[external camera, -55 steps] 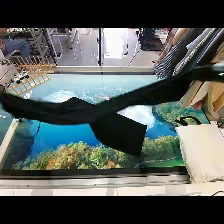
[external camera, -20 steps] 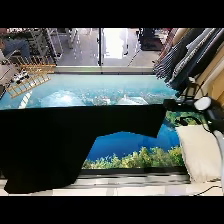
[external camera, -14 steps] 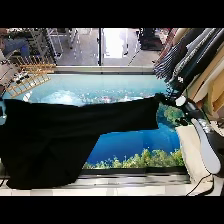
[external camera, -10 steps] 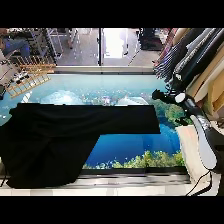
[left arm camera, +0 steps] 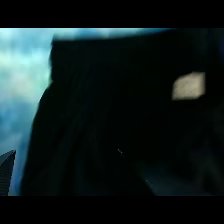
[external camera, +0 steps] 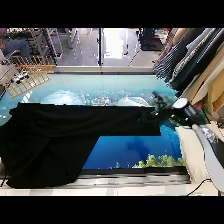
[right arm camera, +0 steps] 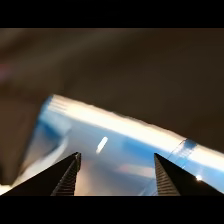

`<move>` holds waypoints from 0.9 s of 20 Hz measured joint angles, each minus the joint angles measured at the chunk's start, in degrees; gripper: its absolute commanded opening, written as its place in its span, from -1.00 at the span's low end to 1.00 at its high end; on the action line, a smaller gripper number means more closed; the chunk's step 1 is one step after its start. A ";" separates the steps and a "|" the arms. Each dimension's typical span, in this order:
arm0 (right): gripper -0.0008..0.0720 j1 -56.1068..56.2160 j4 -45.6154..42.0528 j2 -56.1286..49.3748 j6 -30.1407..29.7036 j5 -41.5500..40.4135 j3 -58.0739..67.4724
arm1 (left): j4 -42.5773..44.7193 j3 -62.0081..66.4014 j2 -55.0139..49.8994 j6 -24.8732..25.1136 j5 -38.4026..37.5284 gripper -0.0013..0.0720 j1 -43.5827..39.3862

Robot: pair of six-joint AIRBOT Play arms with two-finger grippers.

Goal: Fold the clothes and pants, and hang the long-sleeved shirts on hangers.

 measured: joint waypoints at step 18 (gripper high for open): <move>0.02 34.69 16.70 -18.69 9.64 -21.75 0.68 | -5.55 0.02 -8.28 2.84 0.61 -0.92 -0.83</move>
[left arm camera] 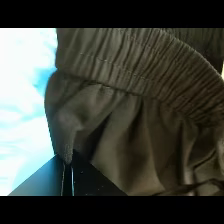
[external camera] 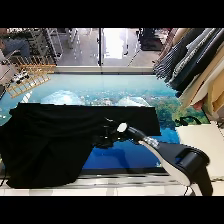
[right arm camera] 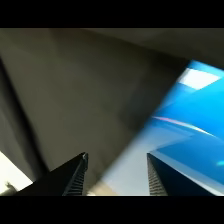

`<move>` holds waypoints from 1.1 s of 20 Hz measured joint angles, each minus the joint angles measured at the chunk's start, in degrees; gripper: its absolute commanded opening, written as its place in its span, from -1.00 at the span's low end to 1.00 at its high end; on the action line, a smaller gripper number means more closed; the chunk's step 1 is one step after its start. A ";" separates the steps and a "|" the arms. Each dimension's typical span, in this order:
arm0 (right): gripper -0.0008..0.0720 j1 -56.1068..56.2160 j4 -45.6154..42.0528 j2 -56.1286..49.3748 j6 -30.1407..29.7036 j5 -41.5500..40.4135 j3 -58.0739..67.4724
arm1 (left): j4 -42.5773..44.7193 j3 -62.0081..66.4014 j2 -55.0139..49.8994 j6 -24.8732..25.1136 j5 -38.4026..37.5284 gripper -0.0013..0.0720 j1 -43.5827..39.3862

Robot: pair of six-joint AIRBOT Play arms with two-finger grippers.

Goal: Fold the clothes and pants, and hang the long-sleeved shirts on hangers.

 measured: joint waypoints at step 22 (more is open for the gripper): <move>0.29 -16.04 -57.53 26.99 20.37 35.41 11.96 | 3.50 -7.32 9.55 4.02 -21.18 0.01 -5.18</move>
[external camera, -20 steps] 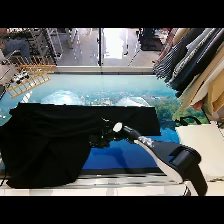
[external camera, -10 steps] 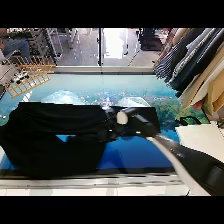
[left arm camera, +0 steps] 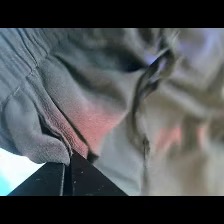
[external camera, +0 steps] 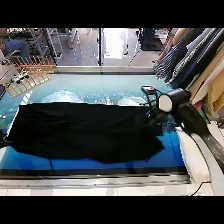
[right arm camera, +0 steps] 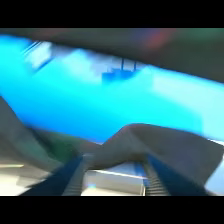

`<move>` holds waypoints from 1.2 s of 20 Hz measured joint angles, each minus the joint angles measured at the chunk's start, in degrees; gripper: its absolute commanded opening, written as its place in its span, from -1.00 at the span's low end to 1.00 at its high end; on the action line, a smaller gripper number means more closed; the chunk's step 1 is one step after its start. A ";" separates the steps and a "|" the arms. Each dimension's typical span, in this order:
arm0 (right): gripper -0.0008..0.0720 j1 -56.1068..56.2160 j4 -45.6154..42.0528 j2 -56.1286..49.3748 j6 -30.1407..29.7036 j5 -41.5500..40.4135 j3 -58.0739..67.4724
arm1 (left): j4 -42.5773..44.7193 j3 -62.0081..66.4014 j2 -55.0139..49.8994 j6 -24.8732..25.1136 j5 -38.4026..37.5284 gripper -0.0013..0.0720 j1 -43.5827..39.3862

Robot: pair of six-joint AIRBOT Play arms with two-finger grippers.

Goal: Fold the clothes and pants, and hang the long-sleeved shirts on hangers.

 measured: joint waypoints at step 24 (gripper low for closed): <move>0.28 -50.27 35.41 25.00 -28.30 -28.20 -62.12 | -4.13 -6.23 4.04 -4.90 17.29 0.39 9.11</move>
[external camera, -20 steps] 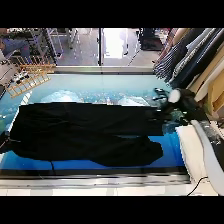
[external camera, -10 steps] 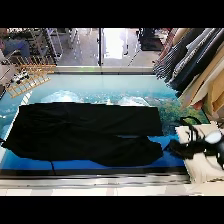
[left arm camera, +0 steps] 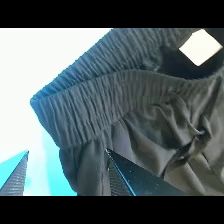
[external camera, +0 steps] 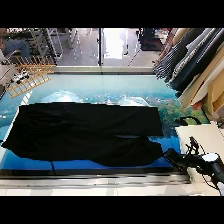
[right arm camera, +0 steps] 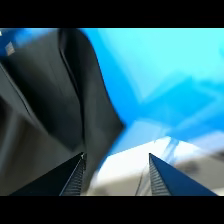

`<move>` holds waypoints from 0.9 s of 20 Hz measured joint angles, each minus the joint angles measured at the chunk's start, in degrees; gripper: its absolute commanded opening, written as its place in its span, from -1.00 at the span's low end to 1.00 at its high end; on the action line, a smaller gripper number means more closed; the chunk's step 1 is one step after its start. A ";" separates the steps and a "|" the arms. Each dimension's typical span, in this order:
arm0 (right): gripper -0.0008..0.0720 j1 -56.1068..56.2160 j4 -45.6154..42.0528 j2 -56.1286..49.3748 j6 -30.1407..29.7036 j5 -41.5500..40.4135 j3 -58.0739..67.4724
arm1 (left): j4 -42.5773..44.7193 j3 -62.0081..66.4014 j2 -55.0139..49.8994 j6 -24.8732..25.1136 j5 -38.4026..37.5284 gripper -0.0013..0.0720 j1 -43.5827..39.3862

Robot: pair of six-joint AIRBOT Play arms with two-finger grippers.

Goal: Fold the clothes and pants, and hang the long-sleeved shirts on hangers.

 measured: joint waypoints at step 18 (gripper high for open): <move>-0.94 7.52 2.40 -15.56 -7.08 10.64 28.20 | -12.15 3.52 -2.84 1.03 -3.54 -0.94 -0.09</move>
